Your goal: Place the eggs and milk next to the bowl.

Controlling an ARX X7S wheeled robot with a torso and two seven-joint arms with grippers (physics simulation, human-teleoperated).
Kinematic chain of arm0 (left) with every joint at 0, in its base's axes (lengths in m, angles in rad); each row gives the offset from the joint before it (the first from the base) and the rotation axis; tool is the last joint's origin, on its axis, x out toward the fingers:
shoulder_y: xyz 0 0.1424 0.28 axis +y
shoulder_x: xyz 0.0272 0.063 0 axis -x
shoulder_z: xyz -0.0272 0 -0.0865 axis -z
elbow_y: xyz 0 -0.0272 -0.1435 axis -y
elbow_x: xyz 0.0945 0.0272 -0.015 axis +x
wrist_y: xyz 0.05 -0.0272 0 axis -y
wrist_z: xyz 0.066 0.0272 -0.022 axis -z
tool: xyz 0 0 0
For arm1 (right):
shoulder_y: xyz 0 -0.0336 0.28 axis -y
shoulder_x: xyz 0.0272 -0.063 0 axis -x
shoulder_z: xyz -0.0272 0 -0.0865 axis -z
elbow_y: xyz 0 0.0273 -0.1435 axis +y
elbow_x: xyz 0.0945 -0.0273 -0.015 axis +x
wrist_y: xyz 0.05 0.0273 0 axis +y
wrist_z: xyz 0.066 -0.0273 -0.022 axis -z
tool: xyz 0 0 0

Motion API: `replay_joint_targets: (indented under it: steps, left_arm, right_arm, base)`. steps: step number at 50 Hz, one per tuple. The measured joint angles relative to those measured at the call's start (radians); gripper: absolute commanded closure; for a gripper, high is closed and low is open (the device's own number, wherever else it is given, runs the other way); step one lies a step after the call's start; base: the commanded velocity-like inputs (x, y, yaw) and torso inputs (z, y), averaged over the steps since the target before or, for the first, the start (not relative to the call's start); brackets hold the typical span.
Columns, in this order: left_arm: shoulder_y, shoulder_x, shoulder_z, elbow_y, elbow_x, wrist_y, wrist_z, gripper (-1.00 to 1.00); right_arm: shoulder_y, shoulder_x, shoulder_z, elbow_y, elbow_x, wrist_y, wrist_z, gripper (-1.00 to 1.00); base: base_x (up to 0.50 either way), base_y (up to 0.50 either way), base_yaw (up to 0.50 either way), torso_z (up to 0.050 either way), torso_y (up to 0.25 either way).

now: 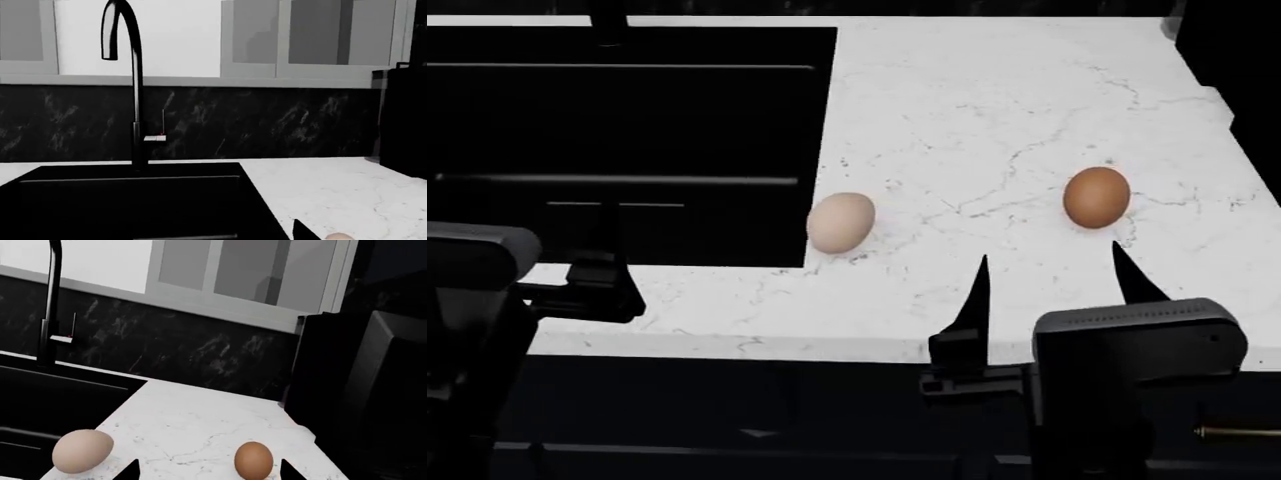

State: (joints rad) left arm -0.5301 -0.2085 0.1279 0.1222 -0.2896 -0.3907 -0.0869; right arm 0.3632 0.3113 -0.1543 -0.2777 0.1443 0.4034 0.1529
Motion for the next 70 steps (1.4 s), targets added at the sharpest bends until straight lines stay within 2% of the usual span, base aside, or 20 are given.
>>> replay_joint_targets:
  steps: [13,61,70]
  left_arm:
    - [0.000,-0.007,0.011,0.009,-0.007,-0.002,-0.002,-1.00]
    - [0.000,-0.022,0.034,0.010,-0.036,0.002,-0.015,-1.00]
    - [0.003,-0.027,0.039,0.015,-0.042,0.000,-0.016,-1.00]
  right_arm:
    - [0.006,0.006,-0.008,-0.002,0.005,0.004,-0.003,-1.00]
    - [-0.001,0.015,-0.016,-0.007,0.031,0.009,0.008,-1.00]
    - [0.000,0.016,-0.014,-0.013,0.033,0.013,0.017,-1.00]
  base:
    - [0.00,-0.10,0.00,0.000,0.000]
    - [0.33,0.00,0.00,0.000,0.000]
    - [0.00,0.00,0.00,0.000,0.002]
